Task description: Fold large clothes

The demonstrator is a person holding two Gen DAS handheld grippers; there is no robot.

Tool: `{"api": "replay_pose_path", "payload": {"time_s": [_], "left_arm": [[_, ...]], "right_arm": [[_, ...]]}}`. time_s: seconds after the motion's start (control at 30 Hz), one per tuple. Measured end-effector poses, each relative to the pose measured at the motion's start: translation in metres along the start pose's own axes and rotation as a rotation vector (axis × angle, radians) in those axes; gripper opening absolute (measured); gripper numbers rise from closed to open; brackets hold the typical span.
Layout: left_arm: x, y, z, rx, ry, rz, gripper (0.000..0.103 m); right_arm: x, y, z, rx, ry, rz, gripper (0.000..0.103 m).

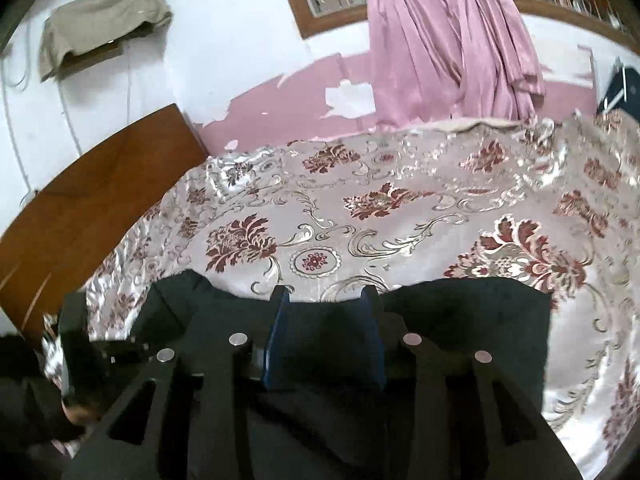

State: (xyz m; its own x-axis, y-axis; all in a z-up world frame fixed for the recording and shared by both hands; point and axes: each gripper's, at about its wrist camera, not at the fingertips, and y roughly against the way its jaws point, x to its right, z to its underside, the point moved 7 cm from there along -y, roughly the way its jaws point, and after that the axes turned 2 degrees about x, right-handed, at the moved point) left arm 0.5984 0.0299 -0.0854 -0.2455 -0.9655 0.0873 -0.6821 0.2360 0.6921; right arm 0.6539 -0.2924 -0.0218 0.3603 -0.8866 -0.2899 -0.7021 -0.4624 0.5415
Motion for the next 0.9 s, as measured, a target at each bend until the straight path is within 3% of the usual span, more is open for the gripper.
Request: {"api": "replay_pose_path", "payload": {"time_s": [0.2, 0.27, 0.4, 0.53, 0.67, 0.8, 0.9], "left_arm": [[-0.001, 0.015, 0.002, -0.032, -0.008, 0.026, 0.009], [-0.003, 0.026, 0.005, -0.022, 0.019, 0.064, 0.009], [-0.007, 0.061, -0.008, 0.082, 0.103, 0.143, 0.014], [0.004, 0.049, -0.043, 0.077, 0.135, 0.214, 0.014], [0.027, 0.006, -0.057, -0.017, 0.046, 0.223, 0.014], [0.041, -0.033, -0.042, -0.167, -0.019, 0.264, 0.014], [0.047, -0.05, -0.031, -0.226, -0.108, 0.244, 0.014]], "right_arm": [[-0.005, -0.069, 0.039, -0.247, -0.036, 0.004, 0.032], [-0.008, -0.074, 0.055, -0.257, 0.007, 0.025, 0.032], [-0.012, -0.066, 0.067, -0.258, 0.058, 0.006, 0.032], [-0.011, -0.062, 0.069, -0.271, 0.091, -0.014, 0.032], [-0.009, -0.06, 0.068, -0.289, 0.11, -0.026, 0.032], [-0.011, -0.062, 0.071, -0.338, 0.156, -0.04, 0.032], [-0.013, -0.066, 0.079, -0.423, 0.235, -0.044, 0.032]]}}
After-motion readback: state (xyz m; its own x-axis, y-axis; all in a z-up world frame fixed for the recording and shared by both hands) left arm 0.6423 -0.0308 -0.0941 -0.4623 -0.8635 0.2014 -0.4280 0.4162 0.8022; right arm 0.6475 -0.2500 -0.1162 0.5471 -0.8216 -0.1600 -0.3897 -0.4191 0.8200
